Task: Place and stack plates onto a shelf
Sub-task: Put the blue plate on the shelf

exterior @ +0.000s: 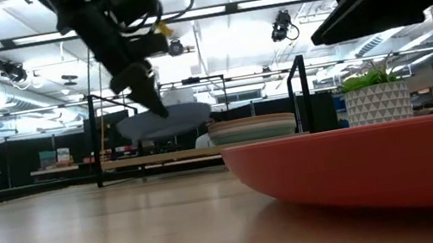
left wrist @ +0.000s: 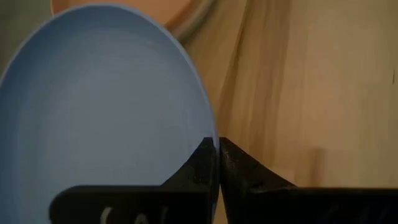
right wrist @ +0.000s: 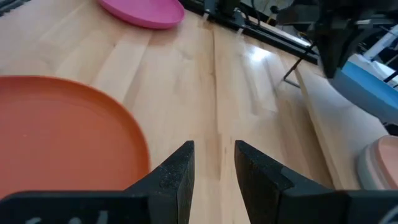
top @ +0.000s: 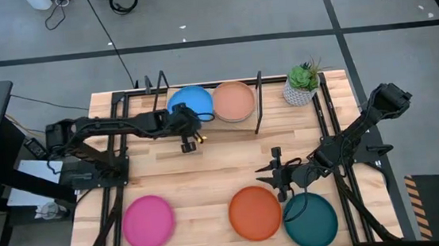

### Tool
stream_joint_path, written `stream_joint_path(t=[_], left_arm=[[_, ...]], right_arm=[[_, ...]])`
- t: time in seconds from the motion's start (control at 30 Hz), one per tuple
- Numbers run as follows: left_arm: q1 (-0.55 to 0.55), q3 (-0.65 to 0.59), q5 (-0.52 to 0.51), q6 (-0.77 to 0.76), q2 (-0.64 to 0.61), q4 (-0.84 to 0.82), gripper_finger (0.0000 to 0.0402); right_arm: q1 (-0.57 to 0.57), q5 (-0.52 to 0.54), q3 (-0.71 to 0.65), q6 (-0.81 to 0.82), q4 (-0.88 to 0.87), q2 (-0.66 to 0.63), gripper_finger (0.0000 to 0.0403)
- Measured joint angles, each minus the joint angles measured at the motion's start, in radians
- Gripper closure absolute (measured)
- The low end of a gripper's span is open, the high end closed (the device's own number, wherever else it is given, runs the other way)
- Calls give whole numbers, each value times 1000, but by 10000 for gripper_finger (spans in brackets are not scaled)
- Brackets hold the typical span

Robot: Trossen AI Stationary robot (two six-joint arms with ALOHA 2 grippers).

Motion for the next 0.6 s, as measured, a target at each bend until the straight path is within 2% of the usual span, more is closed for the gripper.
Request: stream_joint_path(t=[0.6], left_arm=[[2, -18, -11, -125, 0, 17, 386]], right_arm=[[-63, -1, 0, 11, 15, 0, 282]])
